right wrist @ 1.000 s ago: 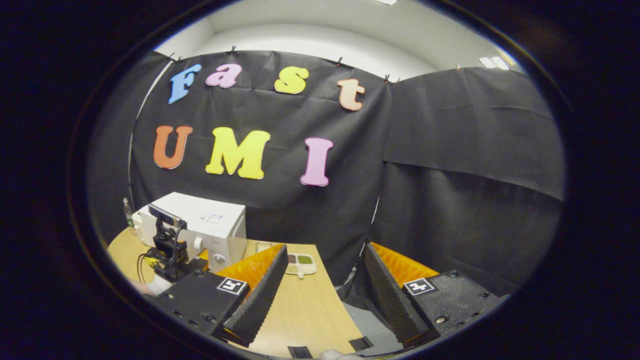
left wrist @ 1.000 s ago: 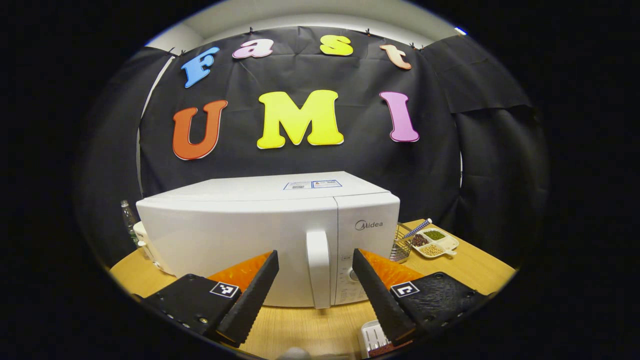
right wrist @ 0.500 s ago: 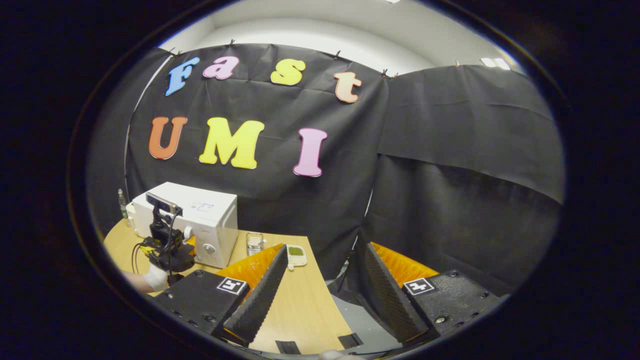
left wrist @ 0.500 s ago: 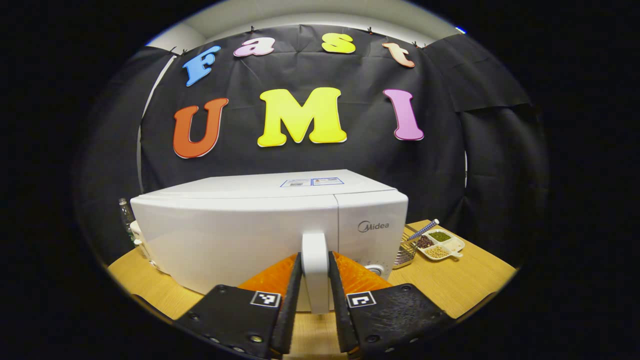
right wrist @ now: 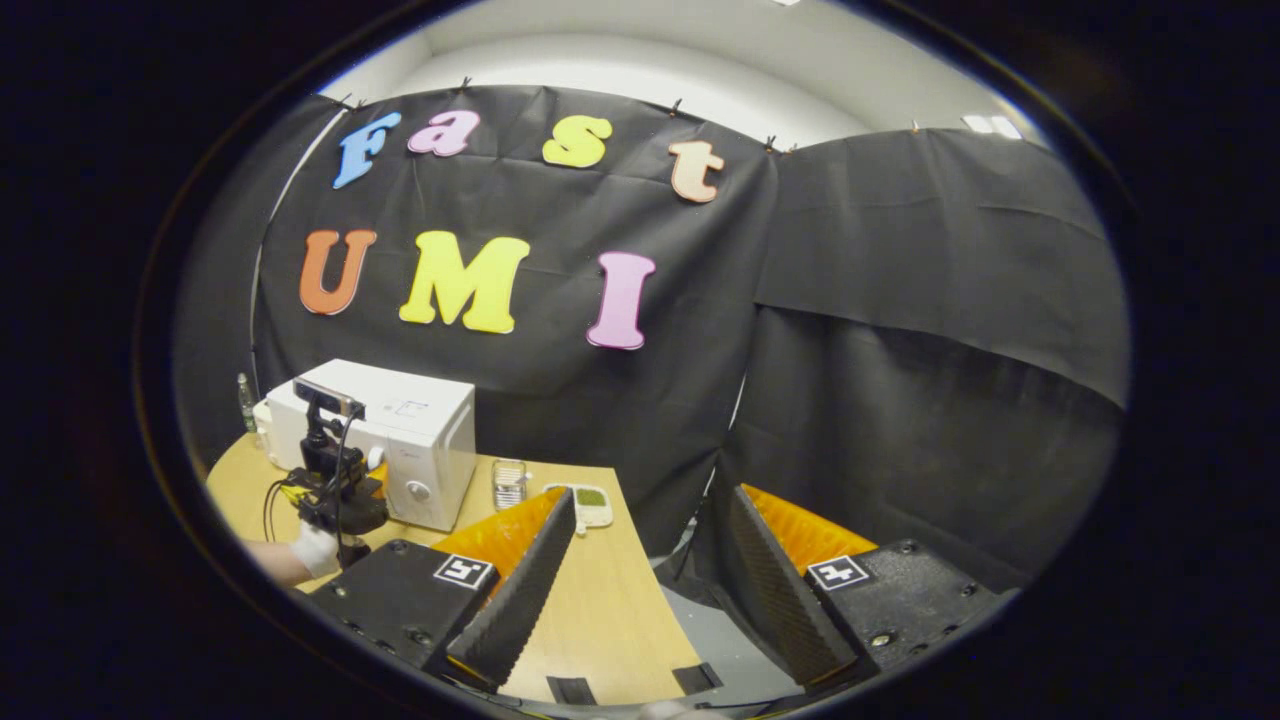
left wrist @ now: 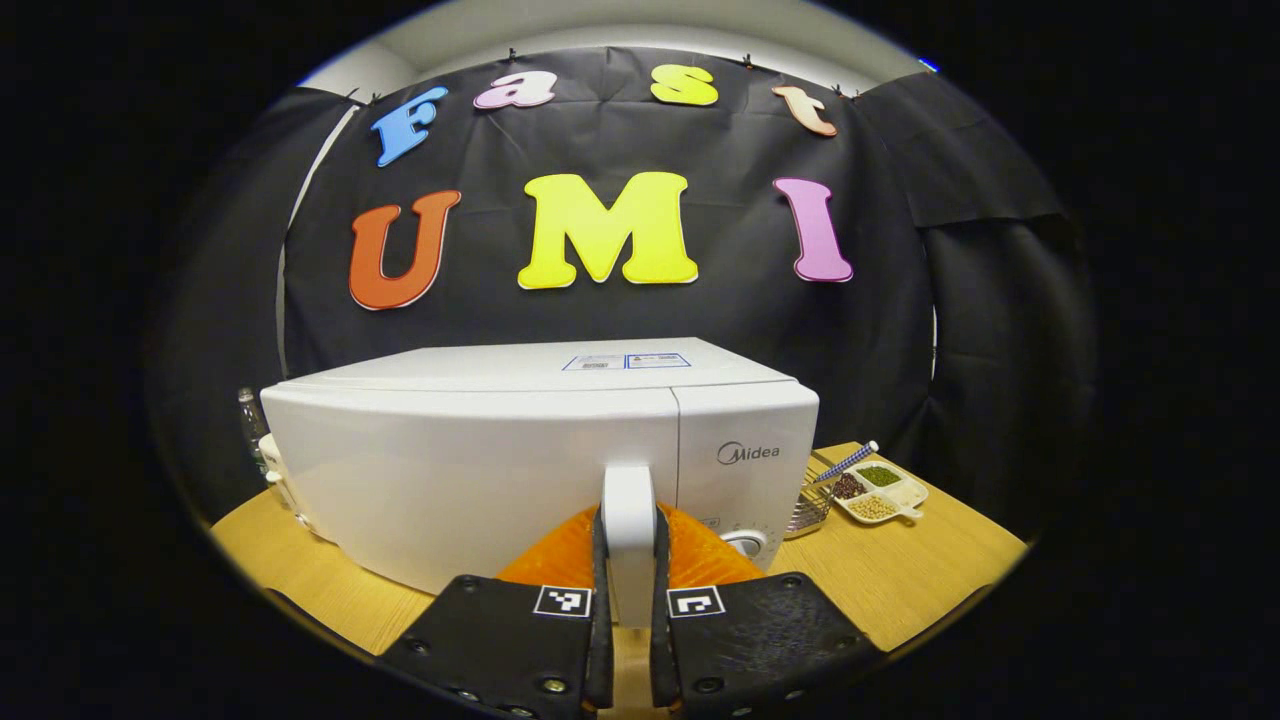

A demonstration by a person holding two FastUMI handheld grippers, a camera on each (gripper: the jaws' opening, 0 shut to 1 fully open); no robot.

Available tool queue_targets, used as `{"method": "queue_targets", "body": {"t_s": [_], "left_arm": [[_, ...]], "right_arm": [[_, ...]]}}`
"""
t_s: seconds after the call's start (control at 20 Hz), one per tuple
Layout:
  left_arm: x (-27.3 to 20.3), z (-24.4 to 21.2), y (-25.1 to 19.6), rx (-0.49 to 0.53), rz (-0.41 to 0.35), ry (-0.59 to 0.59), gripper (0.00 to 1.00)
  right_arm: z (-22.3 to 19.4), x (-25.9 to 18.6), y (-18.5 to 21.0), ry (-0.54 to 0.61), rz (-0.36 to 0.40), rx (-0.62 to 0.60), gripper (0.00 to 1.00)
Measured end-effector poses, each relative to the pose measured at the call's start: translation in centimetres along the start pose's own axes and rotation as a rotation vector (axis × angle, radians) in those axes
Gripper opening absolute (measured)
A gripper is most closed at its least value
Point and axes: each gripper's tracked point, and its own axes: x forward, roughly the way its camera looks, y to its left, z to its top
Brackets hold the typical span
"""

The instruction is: Open the microwave oven with the left hand, put the food in, and close the microwave oven.

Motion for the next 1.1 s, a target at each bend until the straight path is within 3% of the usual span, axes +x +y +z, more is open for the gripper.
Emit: {"method": "queue_targets", "body": {"t_s": [0.05, 0.4, 0.75, 1.1], "left_arm": [[-0.1, 0.0, -0.1, 0.005, -0.007, 0.000, 0.09], [-0.7, -0.4, 0.0, -0.018, -0.041, 0.041, 0.08], [-7.2, -1.4, 1.2, 0.009, -0.072, 0.043, 0.08], [-15.3, -2.9, 5.6, 0.060, -0.071, 0.064, 0.10]], "right_arm": [[0.0, -0.1, 0.1, -0.001, 0.003, -0.001, 0.99], [0.6, -0.4, 1.5, -0.012, 0.038, -0.001, 0.99], [0.8, -1.0, 4.6, -0.024, 0.099, -0.035, 0.99], [0.2, -3.1, 9.9, -0.015, 0.222, -0.019, 0.99]]}}
